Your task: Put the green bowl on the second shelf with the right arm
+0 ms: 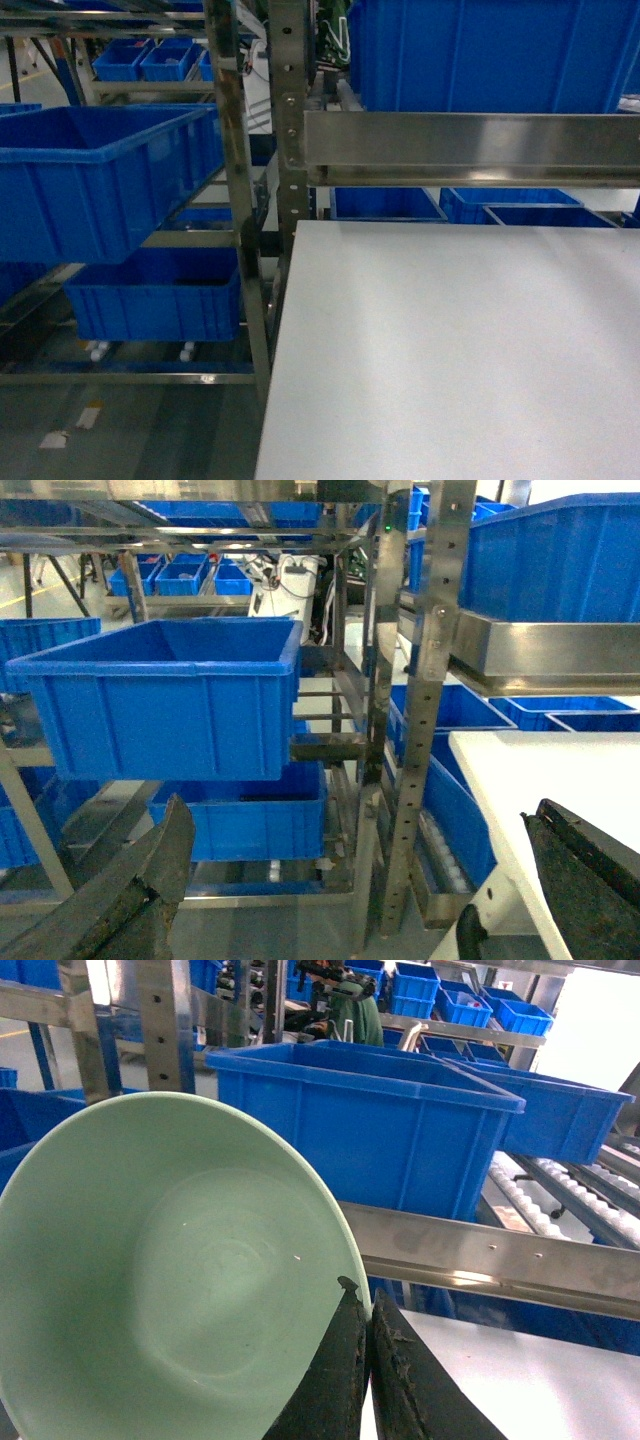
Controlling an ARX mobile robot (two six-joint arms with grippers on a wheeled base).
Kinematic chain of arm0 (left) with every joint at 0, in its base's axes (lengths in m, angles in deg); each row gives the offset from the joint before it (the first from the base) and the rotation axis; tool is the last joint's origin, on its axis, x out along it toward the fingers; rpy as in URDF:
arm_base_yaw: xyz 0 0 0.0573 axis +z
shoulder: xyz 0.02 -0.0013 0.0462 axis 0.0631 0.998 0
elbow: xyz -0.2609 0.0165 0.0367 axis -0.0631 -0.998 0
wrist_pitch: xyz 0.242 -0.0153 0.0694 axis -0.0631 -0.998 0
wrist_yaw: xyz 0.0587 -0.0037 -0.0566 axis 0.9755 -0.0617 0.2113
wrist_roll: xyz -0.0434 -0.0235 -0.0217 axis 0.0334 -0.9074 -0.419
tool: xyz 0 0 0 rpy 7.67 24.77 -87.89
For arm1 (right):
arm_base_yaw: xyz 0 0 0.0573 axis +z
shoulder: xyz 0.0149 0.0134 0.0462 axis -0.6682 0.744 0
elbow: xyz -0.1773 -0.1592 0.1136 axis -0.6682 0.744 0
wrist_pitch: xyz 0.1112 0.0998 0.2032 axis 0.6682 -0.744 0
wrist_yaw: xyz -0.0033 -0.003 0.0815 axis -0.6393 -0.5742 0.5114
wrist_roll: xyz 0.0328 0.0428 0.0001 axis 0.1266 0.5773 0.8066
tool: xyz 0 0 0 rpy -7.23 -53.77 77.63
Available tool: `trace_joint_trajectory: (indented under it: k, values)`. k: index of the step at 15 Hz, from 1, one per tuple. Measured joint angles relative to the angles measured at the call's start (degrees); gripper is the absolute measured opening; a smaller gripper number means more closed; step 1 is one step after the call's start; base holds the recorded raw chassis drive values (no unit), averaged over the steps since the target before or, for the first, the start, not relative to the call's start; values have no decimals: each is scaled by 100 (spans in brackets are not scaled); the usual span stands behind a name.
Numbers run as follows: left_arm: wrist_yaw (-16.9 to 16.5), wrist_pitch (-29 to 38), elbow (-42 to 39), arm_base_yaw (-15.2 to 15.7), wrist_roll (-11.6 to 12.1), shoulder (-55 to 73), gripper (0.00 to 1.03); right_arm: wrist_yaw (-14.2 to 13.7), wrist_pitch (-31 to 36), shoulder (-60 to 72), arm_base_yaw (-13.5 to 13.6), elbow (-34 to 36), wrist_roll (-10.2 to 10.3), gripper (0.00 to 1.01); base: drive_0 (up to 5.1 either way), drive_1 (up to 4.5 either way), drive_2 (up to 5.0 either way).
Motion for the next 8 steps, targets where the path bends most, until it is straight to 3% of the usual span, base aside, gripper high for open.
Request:
trace_joint_trajectory:
  k: [8]
  values:
    - [-2, 13, 0, 0, 0, 0, 98, 0, 7, -4, -2, 2, 0, 2, -496, 250, 250]
